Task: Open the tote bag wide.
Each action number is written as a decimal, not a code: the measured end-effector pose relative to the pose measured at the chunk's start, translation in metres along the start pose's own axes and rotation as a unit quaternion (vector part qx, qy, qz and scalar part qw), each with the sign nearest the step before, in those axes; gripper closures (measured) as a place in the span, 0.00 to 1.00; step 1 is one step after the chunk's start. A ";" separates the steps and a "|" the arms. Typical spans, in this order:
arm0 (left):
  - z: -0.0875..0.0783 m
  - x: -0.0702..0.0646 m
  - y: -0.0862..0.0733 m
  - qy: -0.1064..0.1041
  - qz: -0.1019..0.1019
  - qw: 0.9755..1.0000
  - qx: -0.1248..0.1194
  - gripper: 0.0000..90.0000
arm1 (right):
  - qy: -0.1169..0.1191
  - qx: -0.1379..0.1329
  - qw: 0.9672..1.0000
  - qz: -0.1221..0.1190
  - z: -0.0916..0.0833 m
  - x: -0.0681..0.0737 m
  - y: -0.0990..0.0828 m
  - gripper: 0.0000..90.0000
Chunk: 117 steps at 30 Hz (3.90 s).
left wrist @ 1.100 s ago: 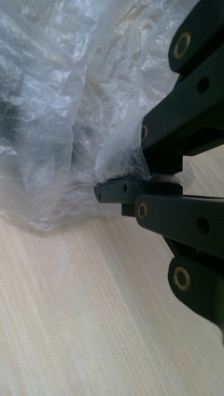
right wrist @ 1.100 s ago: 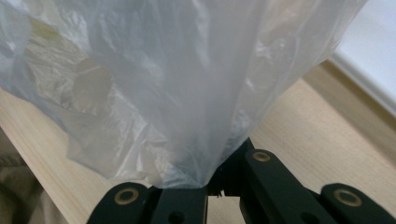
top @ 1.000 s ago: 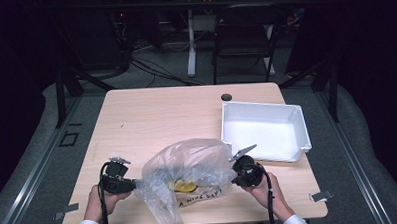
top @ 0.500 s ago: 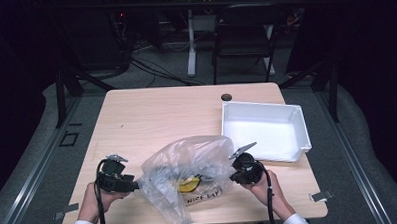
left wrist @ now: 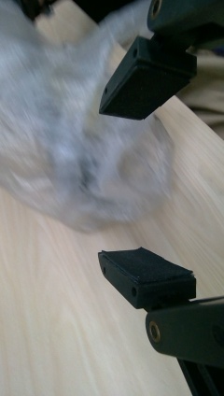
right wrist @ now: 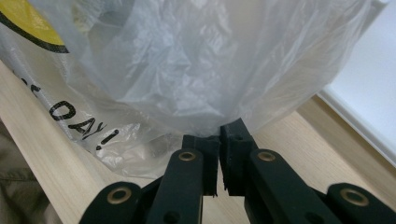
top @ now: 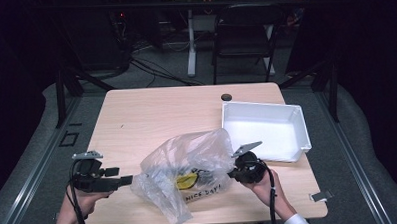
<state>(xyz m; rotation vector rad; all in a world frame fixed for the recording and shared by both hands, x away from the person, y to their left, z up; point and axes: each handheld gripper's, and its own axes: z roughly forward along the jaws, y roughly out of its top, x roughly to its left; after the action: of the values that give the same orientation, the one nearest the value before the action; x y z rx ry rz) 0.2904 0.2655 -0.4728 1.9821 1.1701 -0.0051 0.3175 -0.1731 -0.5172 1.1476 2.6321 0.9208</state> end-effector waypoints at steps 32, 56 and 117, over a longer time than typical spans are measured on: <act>0.065 -0.003 0.018 0.109 0.038 0.993 0.041 1.00 | -0.025 0.042 0.999 -0.002 0.011 -0.005 -0.002 0.98; 0.090 0.042 0.015 0.179 0.000 0.979 0.098 1.00 | -0.078 0.155 0.985 -0.007 0.029 -0.012 -0.011 1.00; 0.083 -0.063 0.006 0.075 0.149 0.984 0.069 1.00 | -0.003 -0.078 0.996 -0.038 -0.016 0.008 0.047 1.00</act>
<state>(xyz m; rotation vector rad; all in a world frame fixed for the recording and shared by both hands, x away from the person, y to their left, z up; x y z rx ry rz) 0.2898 0.1647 -0.4998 2.2967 0.9770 0.2272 0.3352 -0.1510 -0.4760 1.0059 2.5278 1.0834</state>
